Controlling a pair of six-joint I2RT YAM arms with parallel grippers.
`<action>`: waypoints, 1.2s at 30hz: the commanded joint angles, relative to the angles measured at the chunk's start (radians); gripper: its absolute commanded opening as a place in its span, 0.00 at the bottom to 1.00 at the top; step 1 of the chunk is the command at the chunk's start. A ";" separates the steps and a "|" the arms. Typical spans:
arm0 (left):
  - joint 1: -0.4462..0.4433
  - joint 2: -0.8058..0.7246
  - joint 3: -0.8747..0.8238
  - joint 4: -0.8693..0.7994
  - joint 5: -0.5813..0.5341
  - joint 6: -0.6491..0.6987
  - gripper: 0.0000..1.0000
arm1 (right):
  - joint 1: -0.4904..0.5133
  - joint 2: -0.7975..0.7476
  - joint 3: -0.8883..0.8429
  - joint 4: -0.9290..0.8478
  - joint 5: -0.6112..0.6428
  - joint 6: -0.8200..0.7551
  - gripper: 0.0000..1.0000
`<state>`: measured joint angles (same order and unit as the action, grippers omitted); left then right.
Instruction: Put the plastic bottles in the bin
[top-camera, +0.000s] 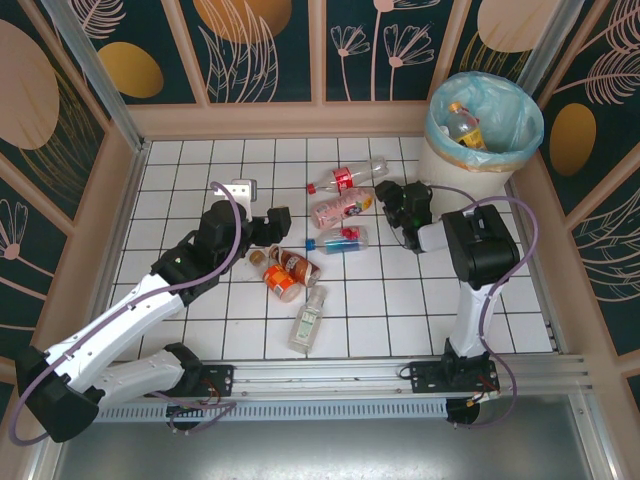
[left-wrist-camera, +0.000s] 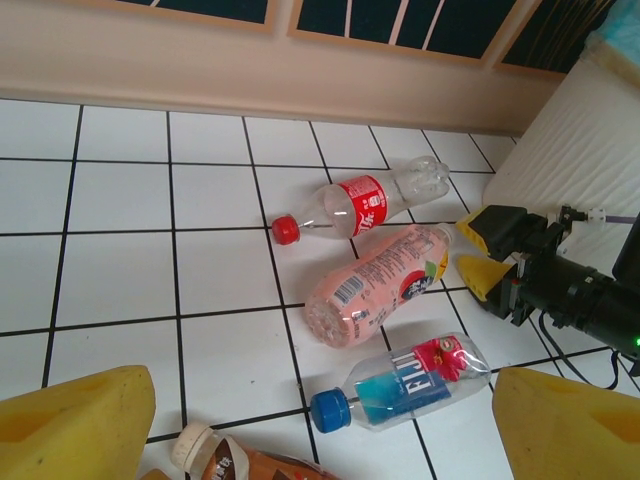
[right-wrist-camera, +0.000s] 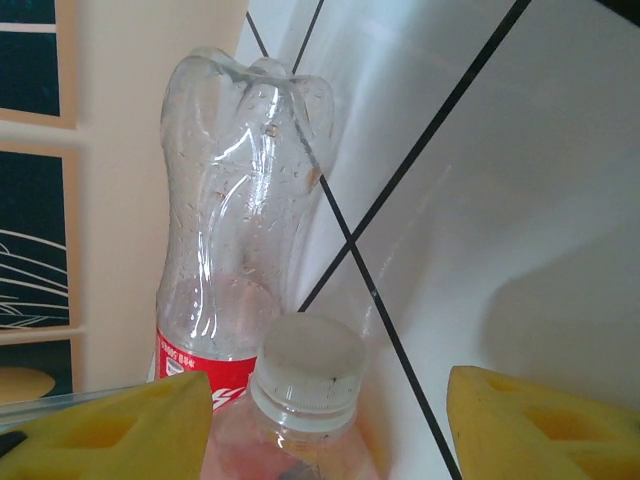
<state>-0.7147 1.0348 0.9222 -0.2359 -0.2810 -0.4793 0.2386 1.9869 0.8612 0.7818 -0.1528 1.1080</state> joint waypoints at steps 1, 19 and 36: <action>-0.005 0.004 -0.005 0.007 -0.014 0.000 0.88 | -0.006 0.048 0.040 0.014 -0.033 0.006 0.65; -0.004 0.010 -0.012 0.016 -0.013 -0.010 0.88 | -0.014 0.142 0.112 0.029 -0.105 0.027 0.55; -0.005 -0.037 -0.042 0.003 -0.017 -0.027 0.87 | -0.010 0.147 0.076 0.065 -0.108 0.047 0.49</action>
<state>-0.7147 1.0206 0.8909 -0.2359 -0.2852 -0.4896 0.2283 2.0979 0.9581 0.8425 -0.2379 1.1320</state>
